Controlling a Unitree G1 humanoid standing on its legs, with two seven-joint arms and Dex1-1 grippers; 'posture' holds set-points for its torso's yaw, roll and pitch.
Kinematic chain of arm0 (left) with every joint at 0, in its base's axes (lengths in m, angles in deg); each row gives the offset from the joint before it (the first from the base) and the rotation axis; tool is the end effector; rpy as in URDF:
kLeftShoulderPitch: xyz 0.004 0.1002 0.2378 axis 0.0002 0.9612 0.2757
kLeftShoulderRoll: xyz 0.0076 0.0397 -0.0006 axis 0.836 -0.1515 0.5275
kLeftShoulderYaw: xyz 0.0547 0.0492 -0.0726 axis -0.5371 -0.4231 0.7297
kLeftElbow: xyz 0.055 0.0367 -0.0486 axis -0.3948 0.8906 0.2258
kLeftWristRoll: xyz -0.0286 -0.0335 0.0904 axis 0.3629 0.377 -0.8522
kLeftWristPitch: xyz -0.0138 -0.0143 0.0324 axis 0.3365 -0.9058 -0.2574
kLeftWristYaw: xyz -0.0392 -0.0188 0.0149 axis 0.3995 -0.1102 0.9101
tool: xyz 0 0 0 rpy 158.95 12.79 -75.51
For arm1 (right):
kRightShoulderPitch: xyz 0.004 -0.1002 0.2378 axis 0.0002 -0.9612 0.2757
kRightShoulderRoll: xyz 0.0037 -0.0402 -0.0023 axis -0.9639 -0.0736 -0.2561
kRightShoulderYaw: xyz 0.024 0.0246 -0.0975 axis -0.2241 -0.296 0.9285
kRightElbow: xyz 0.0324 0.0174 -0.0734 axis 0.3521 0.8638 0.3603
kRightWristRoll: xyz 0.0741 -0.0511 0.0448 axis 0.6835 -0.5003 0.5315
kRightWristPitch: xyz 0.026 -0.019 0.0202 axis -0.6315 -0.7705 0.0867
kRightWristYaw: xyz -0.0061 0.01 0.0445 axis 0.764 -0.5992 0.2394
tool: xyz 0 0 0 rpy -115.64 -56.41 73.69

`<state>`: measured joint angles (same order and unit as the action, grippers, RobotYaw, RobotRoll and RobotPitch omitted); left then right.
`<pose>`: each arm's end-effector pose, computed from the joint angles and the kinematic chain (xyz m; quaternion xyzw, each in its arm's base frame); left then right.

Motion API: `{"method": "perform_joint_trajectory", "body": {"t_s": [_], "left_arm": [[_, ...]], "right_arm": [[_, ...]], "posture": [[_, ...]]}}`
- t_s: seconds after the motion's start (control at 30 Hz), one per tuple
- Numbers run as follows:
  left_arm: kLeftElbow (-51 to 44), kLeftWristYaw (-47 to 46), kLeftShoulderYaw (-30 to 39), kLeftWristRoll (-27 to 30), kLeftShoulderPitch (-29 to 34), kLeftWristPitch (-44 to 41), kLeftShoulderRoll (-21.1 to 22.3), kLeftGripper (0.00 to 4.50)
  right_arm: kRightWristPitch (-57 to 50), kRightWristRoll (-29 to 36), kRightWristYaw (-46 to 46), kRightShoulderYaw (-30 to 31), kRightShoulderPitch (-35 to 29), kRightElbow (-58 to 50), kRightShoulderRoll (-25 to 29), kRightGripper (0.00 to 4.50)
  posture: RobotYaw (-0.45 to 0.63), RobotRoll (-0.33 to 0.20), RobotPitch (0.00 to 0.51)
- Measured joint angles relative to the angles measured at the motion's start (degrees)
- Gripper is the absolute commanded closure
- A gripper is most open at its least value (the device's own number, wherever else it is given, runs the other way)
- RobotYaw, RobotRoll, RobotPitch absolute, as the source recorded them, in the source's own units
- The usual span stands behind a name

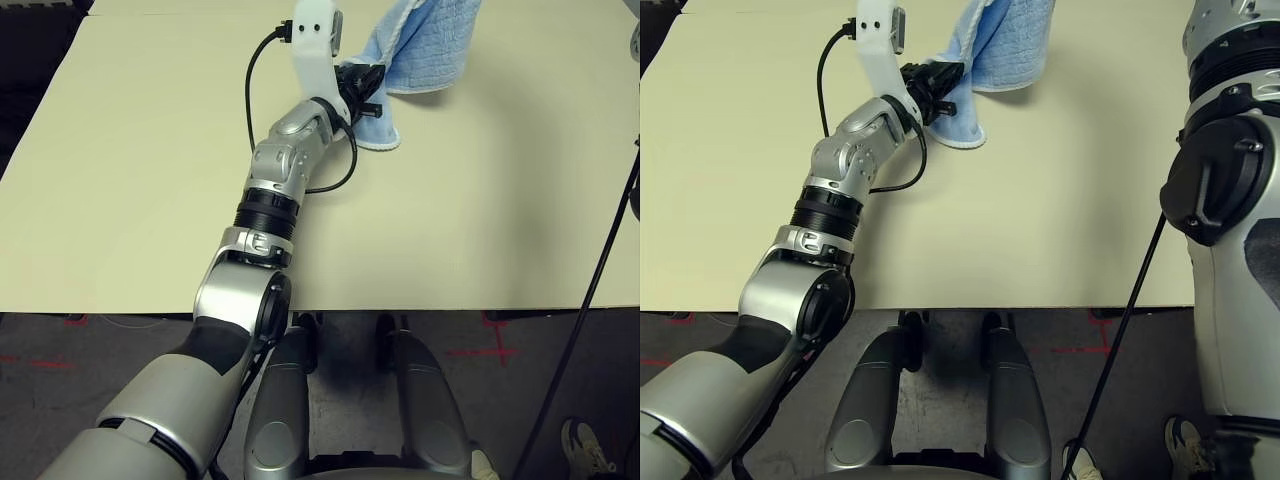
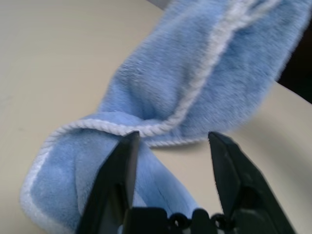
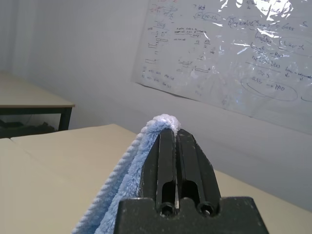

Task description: Fold the towel and set it aside.

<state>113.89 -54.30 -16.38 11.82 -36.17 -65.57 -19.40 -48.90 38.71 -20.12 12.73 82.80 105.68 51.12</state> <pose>0.3596 0.1037 0.2606 -0.0233 -0.0714 -0.3677 0.9269 0.3353 -0.2416 0.3929 -0.1245 -0.4059 0.2300 0.8757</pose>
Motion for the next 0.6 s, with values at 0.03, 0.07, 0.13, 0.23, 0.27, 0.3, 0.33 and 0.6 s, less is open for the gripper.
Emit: {"method": "perform_joint_trajectory", "body": {"t_s": [0.03,0.07,0.13,0.23,0.27,0.3,0.33,0.6], "left_arm": [[0.33,1.96,-0.1,-0.07,-0.04,-0.14,1.94,0.32],[1.0,3.28,-0.08,-0.21,-0.18,-0.1,4.11,0.05],[4.35,4.36,0.06,-1.28,-1.48,1.55,7.97,0.05],[11.41,5.89,-0.27,-3.98,-4.27,6.56,13.14,0.05],[13.3,6.75,-0.6,-4.96,-4.76,8.05,14.43,0.05],[15.79,7.78,-0.84,-5.98,-5.29,9.65,15.31,0.05],[18.03,8.55,-1.21,-6.87,-5.67,11.06,15.39,0.05],[30.15,10.74,-1.71,-9.03,-8.1,17.12,7.81,0.05]], "right_arm": [[0.0,0.01,-0.28,0.01,0.0,0.0,-0.01,4.5],[0.0,0.02,-0.46,0.0,0.0,0.0,0.0,4.5],[-0.02,0.09,-1.01,-0.01,-0.04,0.0,0.04,4.5],[-0.08,0.31,-2.29,-0.01,-0.18,-0.23,-0.13,4.5],[-0.1,0.47,-2.73,-0.02,-0.38,-0.53,-0.27,4.5],[-0.13,0.63,-3.48,-0.03,-0.53,-0.74,-0.43,4.5],[-0.18,0.72,-4.25,-0.04,-0.68,-0.88,-0.69,4.5],[-1.22,2.21,-9.03,-0.07,-0.98,-2.01,-2.65,4.5]], "posture": [[0.07,0.0,0.301],[0.07,0.0,0.302],[0.07,0.0,0.308],[0.07,0.0,0.318],[0.07,0.0,0.321],[0.07,0.0,0.325],[0.07,0.0,0.328],[0.05,0.0,0.335]]}}
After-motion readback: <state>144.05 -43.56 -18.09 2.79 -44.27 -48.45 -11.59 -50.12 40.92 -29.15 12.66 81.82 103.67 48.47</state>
